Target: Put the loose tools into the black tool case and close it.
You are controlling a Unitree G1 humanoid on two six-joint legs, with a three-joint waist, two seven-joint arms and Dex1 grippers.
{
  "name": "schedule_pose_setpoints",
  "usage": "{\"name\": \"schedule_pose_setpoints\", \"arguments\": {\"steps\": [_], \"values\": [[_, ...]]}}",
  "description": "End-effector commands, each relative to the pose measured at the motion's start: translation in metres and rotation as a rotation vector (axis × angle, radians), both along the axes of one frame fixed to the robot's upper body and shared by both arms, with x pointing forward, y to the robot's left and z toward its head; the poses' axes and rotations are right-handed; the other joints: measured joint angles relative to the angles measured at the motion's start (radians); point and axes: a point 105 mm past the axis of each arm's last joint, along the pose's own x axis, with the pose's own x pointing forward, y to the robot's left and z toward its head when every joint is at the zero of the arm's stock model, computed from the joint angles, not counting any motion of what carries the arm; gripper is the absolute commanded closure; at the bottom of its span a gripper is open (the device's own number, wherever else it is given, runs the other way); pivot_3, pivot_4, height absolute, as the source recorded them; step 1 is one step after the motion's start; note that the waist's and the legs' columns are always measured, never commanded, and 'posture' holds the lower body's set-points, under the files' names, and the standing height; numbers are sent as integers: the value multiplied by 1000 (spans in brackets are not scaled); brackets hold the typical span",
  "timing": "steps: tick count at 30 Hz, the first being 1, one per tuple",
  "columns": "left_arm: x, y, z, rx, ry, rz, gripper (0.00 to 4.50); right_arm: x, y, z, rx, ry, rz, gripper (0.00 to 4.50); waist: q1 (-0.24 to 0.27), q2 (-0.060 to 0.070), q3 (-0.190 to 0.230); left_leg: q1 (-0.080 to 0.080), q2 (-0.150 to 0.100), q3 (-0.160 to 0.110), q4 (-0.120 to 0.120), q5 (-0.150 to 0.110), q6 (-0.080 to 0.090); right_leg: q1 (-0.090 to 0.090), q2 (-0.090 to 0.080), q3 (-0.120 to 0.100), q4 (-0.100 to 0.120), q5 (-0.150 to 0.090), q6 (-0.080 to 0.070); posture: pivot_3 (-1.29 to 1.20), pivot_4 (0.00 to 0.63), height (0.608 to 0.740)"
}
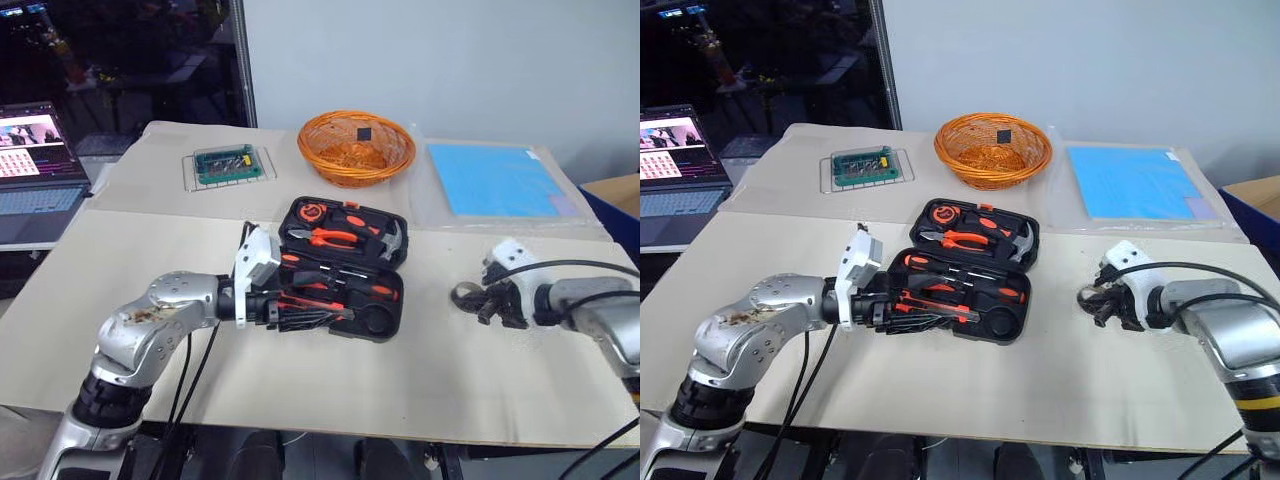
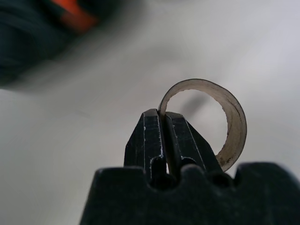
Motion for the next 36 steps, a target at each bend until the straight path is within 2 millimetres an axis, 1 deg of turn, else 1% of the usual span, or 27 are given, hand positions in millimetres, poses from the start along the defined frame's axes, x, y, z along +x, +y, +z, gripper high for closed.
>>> {"name": "schedule_pose_setpoints", "arguments": {"steps": [1, 2, 3, 4, 6, 9, 12, 14, 17, 19, 20, 22, 24, 27, 29, 31, 33, 34, 35, 36], "values": [[-11, 17, 10, -10, -32, -31, 776, -14, 50, 21, 4, -51, 196, 4452, 1, -1, 1, 0, 2, -1, 0, 0, 0, 0, 2, 0, 0, 0, -1, 0, 150, 740], [-12, 21, 10, -3, -30, -26, 776, -14, 58, 20, -13, -59, 221, 4452, 5, -1, 1, 0, 3, -1, 0, 0, 0, 0, 3, -1, 0, 0, -1, 0, 150, 740], [-15, 27, 8, 7, -21, -22, 776, -15, 70, 13, -38, -47, 264, 4452, 5, -2, 1, 0, 3, -1, 0, 0, 0, 0, 4, -1, 0, -1, -2, 0, 150, 740], [-16, 33, 6, 16, -17, -9, 776, -17, 79, 5, -75, -33, 310, 4452, 5, -2, 1, 1, 5, -1, 0, 0, -1, -1, 4, -1, 0, -4, -7, 0, 150, 740], [-17, 40, 4, 29, -18, 12, 776, -14, 88, -9, -126, -14, 341, 4452, 8, -2, 1, 0, 5, 0, 0, 0, -1, -7, 3, -1, 0, -3, -9, 0, 150, 740], [-15, 42, 4, 30, -35, 34, 776, -9, 89, -21, -168, 10, 349, 4452, 21, -2, 2, -4, 3, 3, 1, 0, -1, -11, 0, -1, 0, -1, -12, 0, 150, 740], [-15, 43, 4, 29, -43, 47, 776, -9, 90, -24, -175, 34, 369, 4452, 25, -2, 2, -9, 2, 6, 3, 0, 0, -11, -3, -1, 0, -1, -11, 0, 150, 740], [-16, 43, 3, 31, -43, 50, 776, -11, 91, -27, -173, 51, 383, 4452, 25, -2, 2, -10, 2, 6, 3, 0, 0, -11, -2, -1, 0, 2, -6, 0, 150, 740], [-16, 43, 3, 33, -45, 61, 776, -13, 91, -37, -191, 85, 411, 4452, 24, -2, 2, -10, 4, 6, 2, 0, 0, -12, 0, -1, 2, 2, -5, 0, 150, 740], [-14, 44, 2, 37, -46, 79, 776, -15, 93, -41, -179, 108, 430, 3767, 25, -2, 2, -9, 4, 5, 2, 0, 0, -12, 1, -1, 4, 2, -6, 0, 150, 740], [-13, 45, 2, 36, -45, 88, 776, -15, 94, -41, -175, 108, 436, 3648, 25, -2, 2, -9, 4, 5, 2, 0, 0, -12, 1, -1, 4, 1, -6, 0, 150, 740], [-10, 47, 2, 28, -39, 110, 776, -15, 95, -37, -170, 92, 445, 2947, 26, -2, 2, -9, 4, 5, 3, 0, 0, -12, 1, -1, 4, 1, -7, 0, 150, 740], [-3, 50, 2, 15, -33, 156, 776, -14, 98, -25, -118, 57, 438, 2389, 26, -2, 2, -9, 4, 5, 2, 0, 0, -12, 1, -1, 3, 1, -6, 0, 150, 740], [17, 54, 5, -35, 2, 278, 776, -11, 99, 0, 5, -13, 401, 2389, 29, -3, 2, -9, 4, 5, 2, 0, 0, -12, 1, -1, 4, 2, -5, 0, 150, 740], [38, 56, 12, -97, 14, 386, 776, -6, 95, 15, 71, -60, 340, 2389, 33, -3, 2, -9, 4, 4, 2, 0, 0, -11, 2, -1, 5, 2, -4, 0, 150, 740], [58, 54, 15, -114, 42, 477, 776, 3, 90, 33, 123, -182, 270, 2389, 36, -4, 3, -9, 4, 2, 4, 0, 0, -10, 3, -1, 5, 2, -4, 0, 150, 740], [78, 52, 17, -93, 77, 554, 776, 14, 86, 50, 245, -239, 152, 2389, 35, -6, 3, -9, 5, 1, 6, 0, 0, -9, 4, -2, 5, 2, -3, 0, 150, 740], [89, 52, 17, -80, 120, 596, 776, 24, 79, 55, 274, -250, 58, 2389, 33, -7, 3, -9, 5, 1, 7, 0, 0, -8, 4, -2, 5, 3, -2, 0, 150, 740], [98, 51, 18, -78, 156, 612, 776, 33, 72, 54, 258, -221, -21, 2389, 33, -7, 3, -9, 5, 0, 7, 0, 0, -7, 5, -2, 5, 3, -2, 0, 150, 740], [114, 47, 20, -88, 192, 640, 776, 50, 54, 53, 265, -216, -178, 2389, 32, -7, 3, -9, 5, -1, 8, 0, 0, -7, 5, -1, 6, 3, -2, 0, 150, 740]]}}
